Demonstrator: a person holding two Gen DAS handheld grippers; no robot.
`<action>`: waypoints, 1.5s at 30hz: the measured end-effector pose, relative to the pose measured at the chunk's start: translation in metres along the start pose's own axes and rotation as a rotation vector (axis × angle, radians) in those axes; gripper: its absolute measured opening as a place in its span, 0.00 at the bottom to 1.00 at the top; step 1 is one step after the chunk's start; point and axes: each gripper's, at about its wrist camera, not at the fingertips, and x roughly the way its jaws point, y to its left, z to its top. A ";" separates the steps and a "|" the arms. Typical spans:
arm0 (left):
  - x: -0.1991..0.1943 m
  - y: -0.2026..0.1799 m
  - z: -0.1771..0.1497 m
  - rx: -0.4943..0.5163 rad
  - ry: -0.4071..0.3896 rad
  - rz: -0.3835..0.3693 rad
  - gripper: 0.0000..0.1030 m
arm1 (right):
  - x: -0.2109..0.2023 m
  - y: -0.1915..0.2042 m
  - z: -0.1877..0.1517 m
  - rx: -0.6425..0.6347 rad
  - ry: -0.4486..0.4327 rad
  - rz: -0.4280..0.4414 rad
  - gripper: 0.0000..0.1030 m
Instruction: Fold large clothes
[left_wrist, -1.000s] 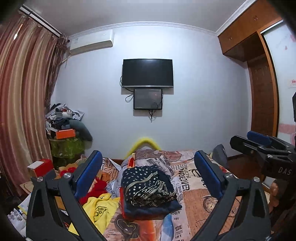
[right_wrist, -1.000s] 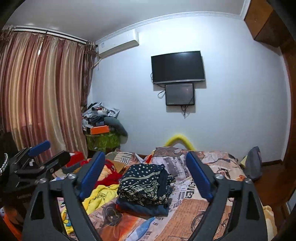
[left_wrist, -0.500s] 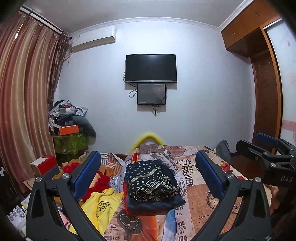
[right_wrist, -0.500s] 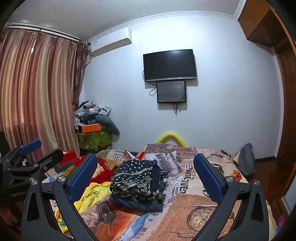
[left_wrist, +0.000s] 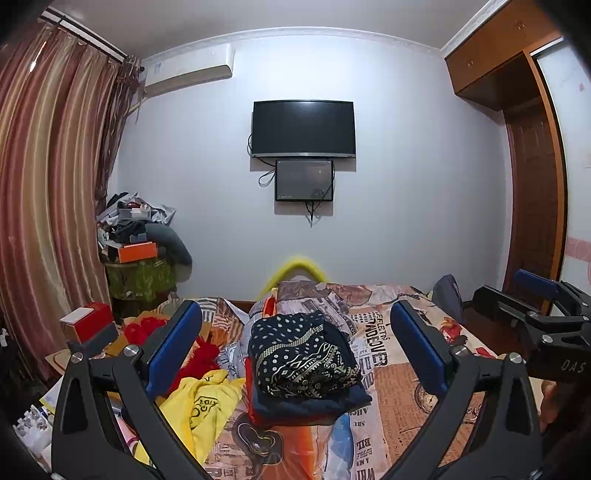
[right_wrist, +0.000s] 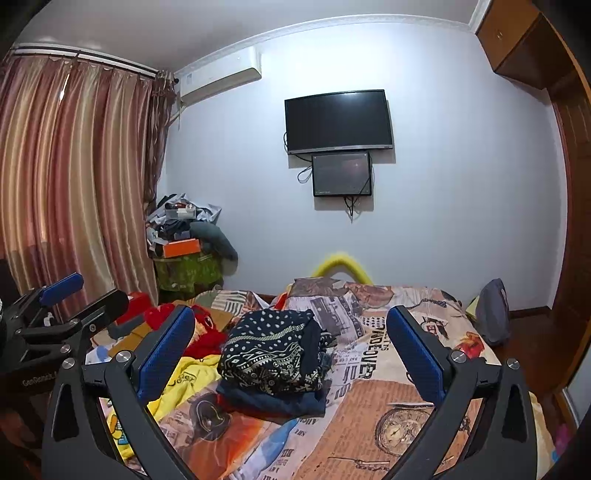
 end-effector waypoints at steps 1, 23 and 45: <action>0.001 0.001 0.000 -0.003 0.004 0.000 1.00 | 0.001 0.000 0.000 0.002 0.004 0.000 1.00; 0.014 0.006 -0.008 -0.040 0.041 -0.009 1.00 | 0.000 -0.005 0.000 0.018 0.021 -0.004 1.00; 0.012 0.007 -0.011 -0.048 0.066 -0.055 1.00 | 0.002 -0.005 -0.001 0.030 0.020 -0.006 1.00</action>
